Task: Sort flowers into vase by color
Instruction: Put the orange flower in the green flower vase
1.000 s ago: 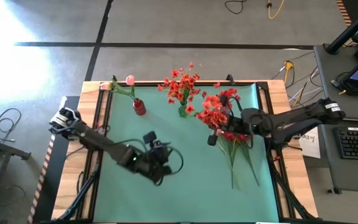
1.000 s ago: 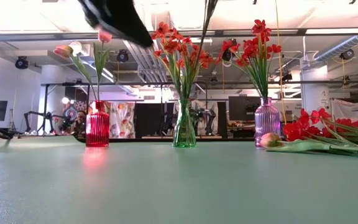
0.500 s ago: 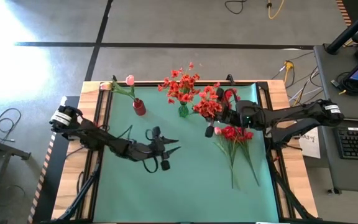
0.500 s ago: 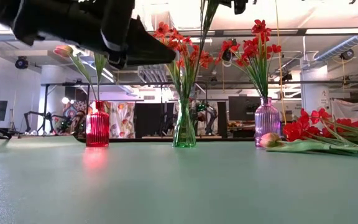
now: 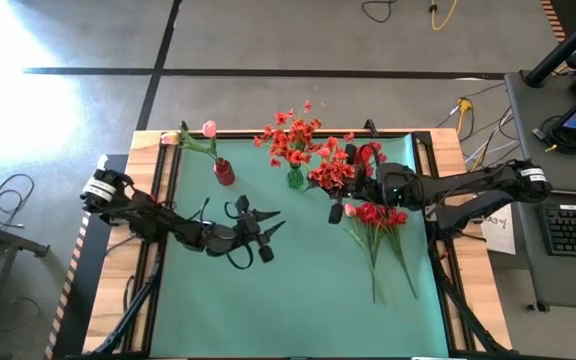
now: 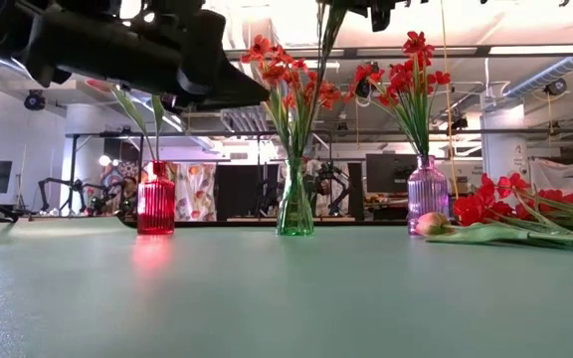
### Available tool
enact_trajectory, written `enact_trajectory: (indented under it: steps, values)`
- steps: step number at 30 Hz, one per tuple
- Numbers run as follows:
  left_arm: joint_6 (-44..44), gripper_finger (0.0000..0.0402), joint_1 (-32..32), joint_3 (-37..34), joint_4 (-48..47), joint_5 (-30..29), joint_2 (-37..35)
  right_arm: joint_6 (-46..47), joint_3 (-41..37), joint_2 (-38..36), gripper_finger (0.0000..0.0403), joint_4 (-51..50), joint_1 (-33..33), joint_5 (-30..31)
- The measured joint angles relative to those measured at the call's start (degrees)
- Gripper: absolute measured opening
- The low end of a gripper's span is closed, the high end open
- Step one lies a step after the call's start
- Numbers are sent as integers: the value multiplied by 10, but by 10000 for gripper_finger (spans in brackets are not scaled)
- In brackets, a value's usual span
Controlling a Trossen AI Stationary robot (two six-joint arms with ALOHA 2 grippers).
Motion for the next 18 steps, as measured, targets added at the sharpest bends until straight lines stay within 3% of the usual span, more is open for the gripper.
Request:
enact_trajectory:
  steps: [6,11,18]
  values:
    - [-23,162,78,0,1,96,6,-32,1,6,13,52,-4,2]
    - [0,218,115,0,13,100,24,-42,10,5,13,53,-8,2]
    - [14,277,154,-1,130,103,108,-29,10,5,13,36,-8,2]
